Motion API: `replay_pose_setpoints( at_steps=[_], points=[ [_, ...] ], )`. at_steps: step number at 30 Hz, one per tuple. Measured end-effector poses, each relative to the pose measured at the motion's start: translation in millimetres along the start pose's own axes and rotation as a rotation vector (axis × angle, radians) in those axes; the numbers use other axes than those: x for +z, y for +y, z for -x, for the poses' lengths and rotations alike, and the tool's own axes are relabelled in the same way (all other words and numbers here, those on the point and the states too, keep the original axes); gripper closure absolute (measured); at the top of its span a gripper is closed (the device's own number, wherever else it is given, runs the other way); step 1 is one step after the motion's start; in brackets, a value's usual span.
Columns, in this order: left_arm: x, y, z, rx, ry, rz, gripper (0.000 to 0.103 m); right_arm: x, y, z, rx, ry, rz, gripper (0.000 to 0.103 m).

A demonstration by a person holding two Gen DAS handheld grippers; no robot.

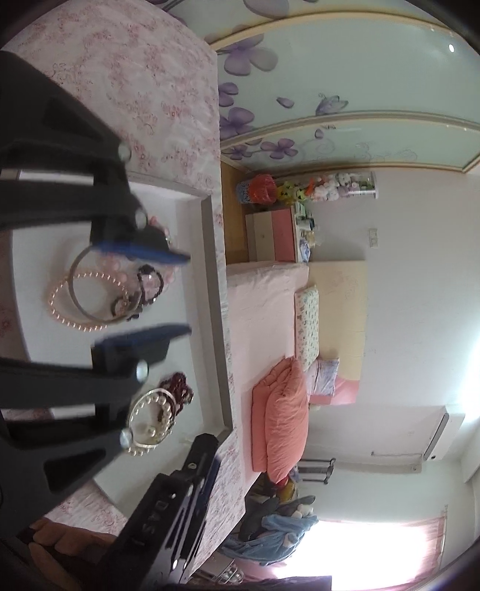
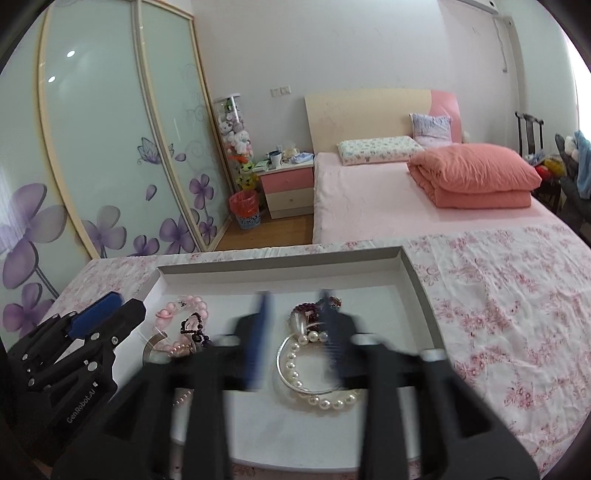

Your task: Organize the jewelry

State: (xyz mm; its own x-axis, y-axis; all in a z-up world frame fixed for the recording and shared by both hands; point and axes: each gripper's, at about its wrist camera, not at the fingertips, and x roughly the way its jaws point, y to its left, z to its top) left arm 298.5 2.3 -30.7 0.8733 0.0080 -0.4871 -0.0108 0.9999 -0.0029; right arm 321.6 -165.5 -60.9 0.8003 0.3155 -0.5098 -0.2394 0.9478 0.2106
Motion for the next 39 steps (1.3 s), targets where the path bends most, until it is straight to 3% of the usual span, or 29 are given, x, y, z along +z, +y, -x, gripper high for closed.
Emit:
replay_pose_setpoints(
  at_steps=[6, 15, 18, 20, 25, 31, 39],
  points=[
    [2, 20, 14, 0.049, -0.022, 0.050, 0.048, 5, -18, 19, -0.035, -0.043, -0.058, 0.045],
    [-3, 48, 56, 0.097, -0.050, 0.096, 0.038, -2, -15, 57, -0.048, -0.076, -0.056, 0.036],
    [-9, 52, 75, 0.090, -0.062, 0.112, 0.034, -9, -7, 74, -0.041, -0.087, -0.037, 0.029],
    [-12, 53, 89, 0.084, -0.071, 0.116, 0.029, -15, -1, 86, -0.043, -0.095, -0.017, 0.018],
    [-29, 51, 127, 0.072, -0.109, 0.100, 0.006, -31, 15, 114, -0.028, -0.121, 0.042, 0.005],
    [-43, 40, 162, 0.064, -0.140, 0.050, 0.004, -47, 26, 145, -0.022, -0.152, 0.086, 0.002],
    [-58, 32, 188, 0.036, -0.153, 0.077, 0.004, -66, 34, 174, -0.008, -0.167, 0.098, 0.002]
  ],
)
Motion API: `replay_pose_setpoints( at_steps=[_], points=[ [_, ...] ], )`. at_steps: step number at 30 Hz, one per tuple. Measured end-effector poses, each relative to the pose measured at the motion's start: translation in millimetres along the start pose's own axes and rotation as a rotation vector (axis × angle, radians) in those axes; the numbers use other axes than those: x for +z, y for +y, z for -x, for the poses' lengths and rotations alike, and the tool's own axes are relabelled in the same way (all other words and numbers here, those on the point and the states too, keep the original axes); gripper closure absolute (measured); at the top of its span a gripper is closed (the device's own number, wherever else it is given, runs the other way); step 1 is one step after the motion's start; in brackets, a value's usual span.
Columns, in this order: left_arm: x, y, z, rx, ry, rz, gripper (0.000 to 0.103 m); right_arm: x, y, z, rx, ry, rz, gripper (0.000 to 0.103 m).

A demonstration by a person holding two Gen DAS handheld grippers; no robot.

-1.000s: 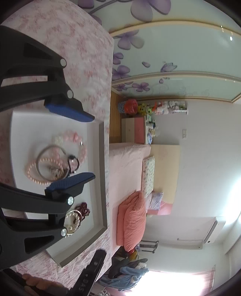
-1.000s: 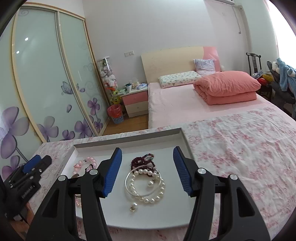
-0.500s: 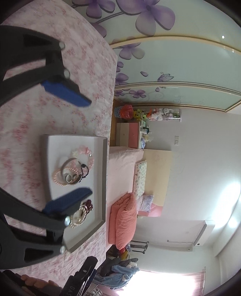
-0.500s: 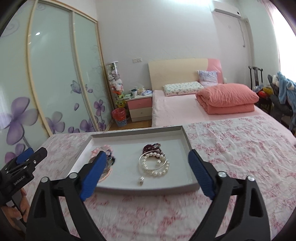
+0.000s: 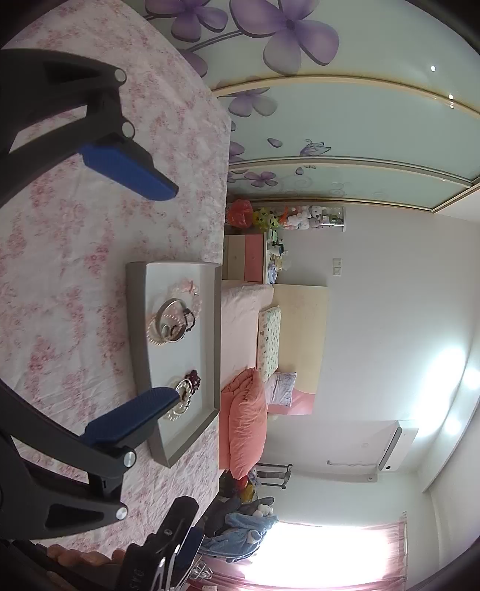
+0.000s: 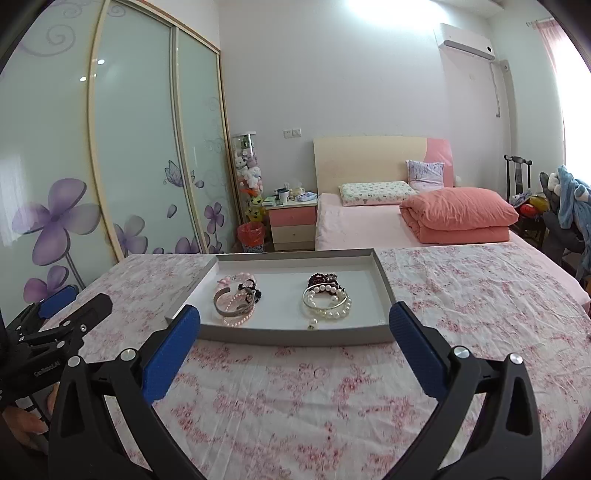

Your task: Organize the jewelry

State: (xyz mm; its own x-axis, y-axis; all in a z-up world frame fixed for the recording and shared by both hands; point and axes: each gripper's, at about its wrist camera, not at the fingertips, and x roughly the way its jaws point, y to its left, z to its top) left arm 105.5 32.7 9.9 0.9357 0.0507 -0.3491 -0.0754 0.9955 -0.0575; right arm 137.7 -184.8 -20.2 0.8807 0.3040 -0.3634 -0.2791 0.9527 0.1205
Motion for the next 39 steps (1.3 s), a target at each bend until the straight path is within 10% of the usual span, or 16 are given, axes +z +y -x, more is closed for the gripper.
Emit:
replay_pose_setpoints(
  at_steps=[39],
  points=[
    [-23, -13, 32, -0.017, -0.001, -0.022, 0.004, -32, -10, 24, -0.030, 0.003, -0.020, 0.002]
  ],
)
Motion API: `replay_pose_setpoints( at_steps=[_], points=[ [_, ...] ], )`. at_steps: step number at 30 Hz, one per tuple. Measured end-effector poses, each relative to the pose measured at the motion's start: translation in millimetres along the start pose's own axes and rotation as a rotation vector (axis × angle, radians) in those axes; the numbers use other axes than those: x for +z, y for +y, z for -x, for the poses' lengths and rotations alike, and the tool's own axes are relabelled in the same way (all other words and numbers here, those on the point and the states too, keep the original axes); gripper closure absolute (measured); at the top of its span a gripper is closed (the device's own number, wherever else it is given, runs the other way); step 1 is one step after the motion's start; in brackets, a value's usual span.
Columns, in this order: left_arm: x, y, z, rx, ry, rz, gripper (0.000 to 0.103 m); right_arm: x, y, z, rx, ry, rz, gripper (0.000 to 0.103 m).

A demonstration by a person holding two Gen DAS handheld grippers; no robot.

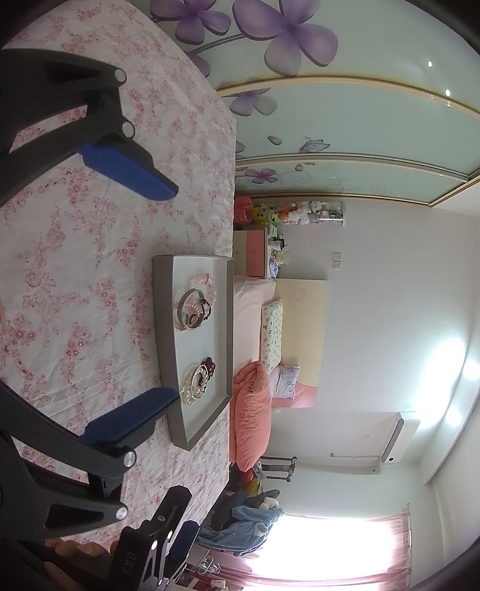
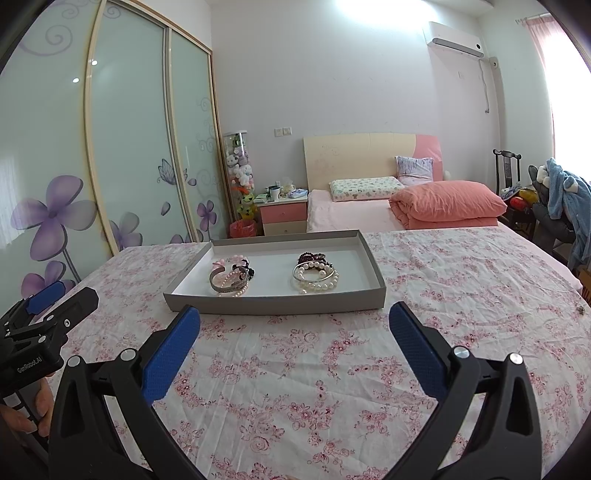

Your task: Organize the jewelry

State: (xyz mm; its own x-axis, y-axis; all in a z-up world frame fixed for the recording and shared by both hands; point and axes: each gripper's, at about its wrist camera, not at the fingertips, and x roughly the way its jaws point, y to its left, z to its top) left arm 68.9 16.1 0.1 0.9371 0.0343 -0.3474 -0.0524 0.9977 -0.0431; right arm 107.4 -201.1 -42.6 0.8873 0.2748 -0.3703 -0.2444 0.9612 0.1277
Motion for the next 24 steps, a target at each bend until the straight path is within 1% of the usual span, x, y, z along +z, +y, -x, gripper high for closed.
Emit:
replay_pose_setpoints(
  at_steps=[24],
  points=[
    [-2.5, 0.2, -2.5, 0.003, 0.007, 0.002, 0.004, -0.2, 1.8, -0.8, 0.006, 0.007, 0.002, 0.002]
  ],
)
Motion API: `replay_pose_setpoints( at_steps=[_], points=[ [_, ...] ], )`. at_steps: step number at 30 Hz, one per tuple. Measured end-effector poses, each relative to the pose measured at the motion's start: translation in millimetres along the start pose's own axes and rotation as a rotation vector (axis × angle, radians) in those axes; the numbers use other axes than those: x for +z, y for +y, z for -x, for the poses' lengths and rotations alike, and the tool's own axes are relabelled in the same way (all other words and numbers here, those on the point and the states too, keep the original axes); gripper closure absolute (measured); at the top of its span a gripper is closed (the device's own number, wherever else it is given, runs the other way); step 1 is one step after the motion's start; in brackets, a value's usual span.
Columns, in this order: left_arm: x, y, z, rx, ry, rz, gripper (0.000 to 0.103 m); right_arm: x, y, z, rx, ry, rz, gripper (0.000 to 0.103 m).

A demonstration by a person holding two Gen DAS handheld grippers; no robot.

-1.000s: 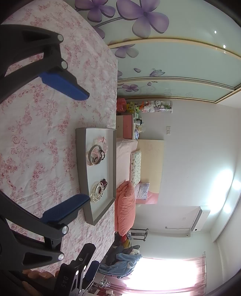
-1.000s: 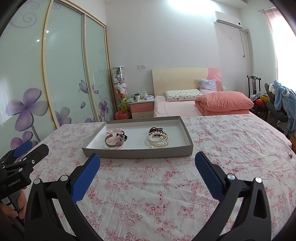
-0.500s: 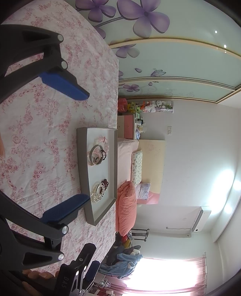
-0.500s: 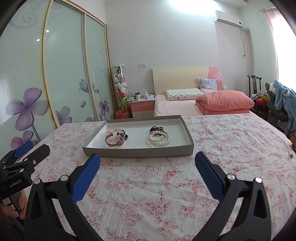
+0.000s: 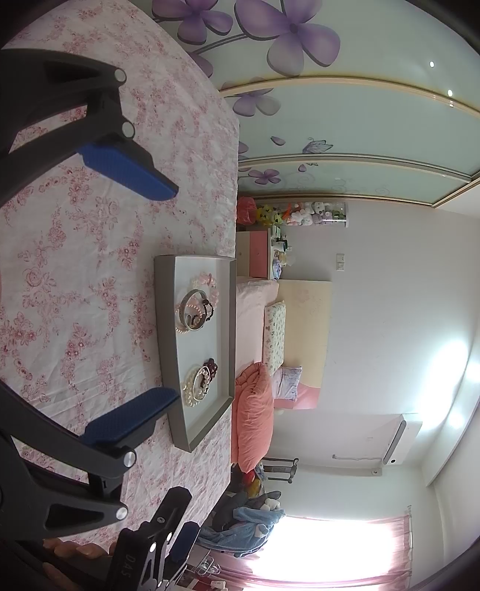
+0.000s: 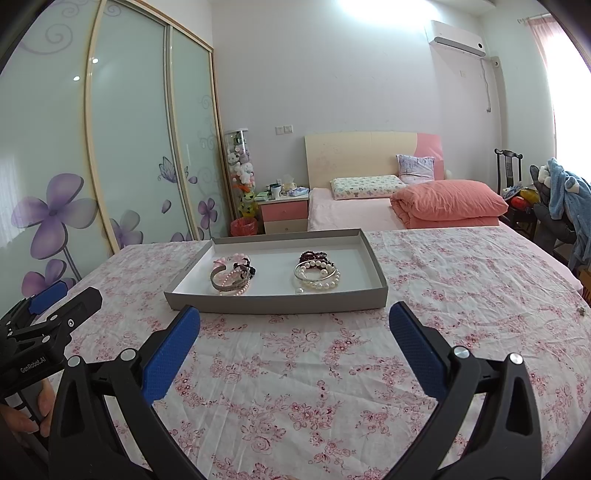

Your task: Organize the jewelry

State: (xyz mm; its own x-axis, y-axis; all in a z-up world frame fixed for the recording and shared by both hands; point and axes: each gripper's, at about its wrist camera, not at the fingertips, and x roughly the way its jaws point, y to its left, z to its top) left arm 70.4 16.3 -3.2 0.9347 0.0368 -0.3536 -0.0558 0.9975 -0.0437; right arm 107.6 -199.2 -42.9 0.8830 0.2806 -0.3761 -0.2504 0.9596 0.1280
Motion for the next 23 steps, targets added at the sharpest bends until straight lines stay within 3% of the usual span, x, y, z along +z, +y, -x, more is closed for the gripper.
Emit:
replay_pose_setpoints(
  at_steps=[23],
  points=[
    [1.1, -1.0, -3.0, 0.003, 0.015, 0.002, 0.004, 0.4, 0.5, -0.1, 0.000, 0.002, -0.001, 0.002]
  ],
)
